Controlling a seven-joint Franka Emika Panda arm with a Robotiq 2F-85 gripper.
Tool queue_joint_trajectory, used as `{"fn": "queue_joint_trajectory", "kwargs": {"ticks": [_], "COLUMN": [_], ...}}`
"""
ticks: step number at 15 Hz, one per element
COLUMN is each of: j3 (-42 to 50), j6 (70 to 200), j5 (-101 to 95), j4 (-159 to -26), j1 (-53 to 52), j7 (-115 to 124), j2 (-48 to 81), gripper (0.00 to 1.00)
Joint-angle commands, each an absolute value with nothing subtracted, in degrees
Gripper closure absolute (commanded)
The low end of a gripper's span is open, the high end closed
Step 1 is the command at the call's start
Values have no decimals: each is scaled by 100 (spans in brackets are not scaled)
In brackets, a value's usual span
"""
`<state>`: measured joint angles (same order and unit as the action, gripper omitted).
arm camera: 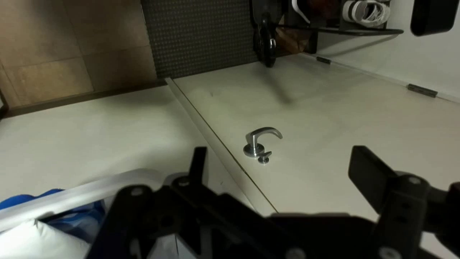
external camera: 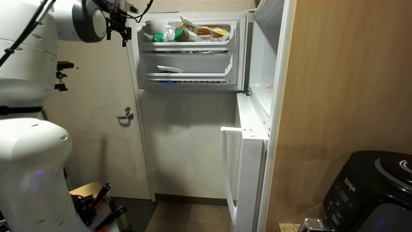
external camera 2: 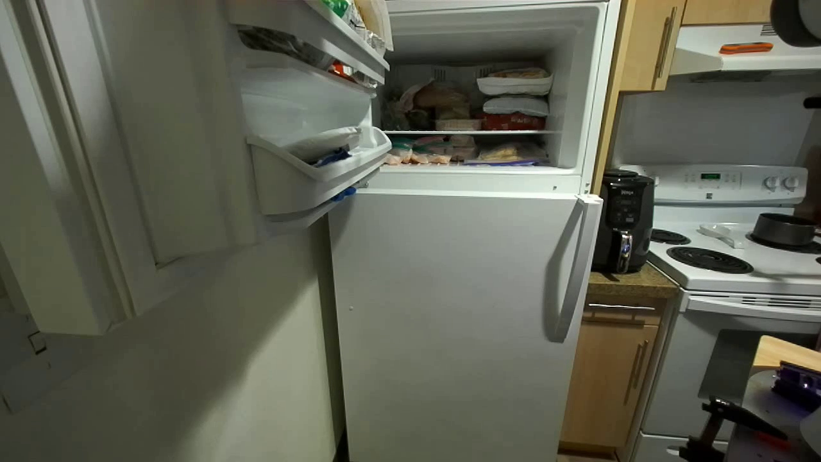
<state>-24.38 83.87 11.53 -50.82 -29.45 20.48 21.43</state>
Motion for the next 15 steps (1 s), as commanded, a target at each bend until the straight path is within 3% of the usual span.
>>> {"fn": "queue_joint_trajectory", "kwargs": {"ticks": [1,15], "j3": [-2474,-2486], "j6": [7844,6735], "j5": [1427,2363], "j4": [-5143,-4976], "j1": [-2835,-2751], "j7": [2257,2332], "j2": [1947,2063], "gripper": [0,0]}}
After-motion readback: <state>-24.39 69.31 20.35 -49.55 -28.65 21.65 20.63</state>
